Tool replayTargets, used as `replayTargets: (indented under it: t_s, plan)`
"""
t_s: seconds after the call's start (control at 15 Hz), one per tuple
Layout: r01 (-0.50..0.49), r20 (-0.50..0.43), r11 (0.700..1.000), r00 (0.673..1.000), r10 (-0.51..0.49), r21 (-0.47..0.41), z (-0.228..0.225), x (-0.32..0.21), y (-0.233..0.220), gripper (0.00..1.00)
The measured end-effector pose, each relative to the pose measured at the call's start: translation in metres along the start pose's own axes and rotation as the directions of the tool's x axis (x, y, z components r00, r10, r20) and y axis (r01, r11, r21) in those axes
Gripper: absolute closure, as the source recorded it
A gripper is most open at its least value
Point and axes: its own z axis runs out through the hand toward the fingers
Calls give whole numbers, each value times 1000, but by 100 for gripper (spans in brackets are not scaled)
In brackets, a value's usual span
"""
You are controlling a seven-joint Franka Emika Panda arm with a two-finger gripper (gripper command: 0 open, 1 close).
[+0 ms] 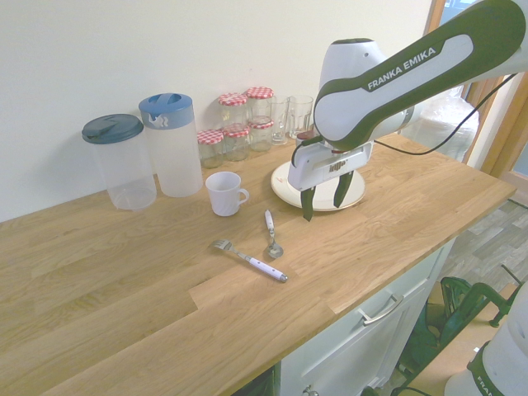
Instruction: Put the spoon into the plate
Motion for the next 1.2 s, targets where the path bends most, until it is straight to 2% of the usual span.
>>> replayTargets:
  t_s: [0.2, 0.33, 0.6, 0.8, 1.2]
  plan:
    - [-27, -6, 1000, 1000, 27, -3, -1, -3, -3, 0]
    - [-119, -35, 993, 992, 119, -16, -7, -15, -18, 0]
    - [-276, -111, 960, 956, 270, -42, -20, -61, -65, 0]
    - [-306, -90, 952, 949, 303, -25, -13, -78, -91, 0]
    - [-342, -19, 939, 940, 342, -25, 37, -41, -112, 0]
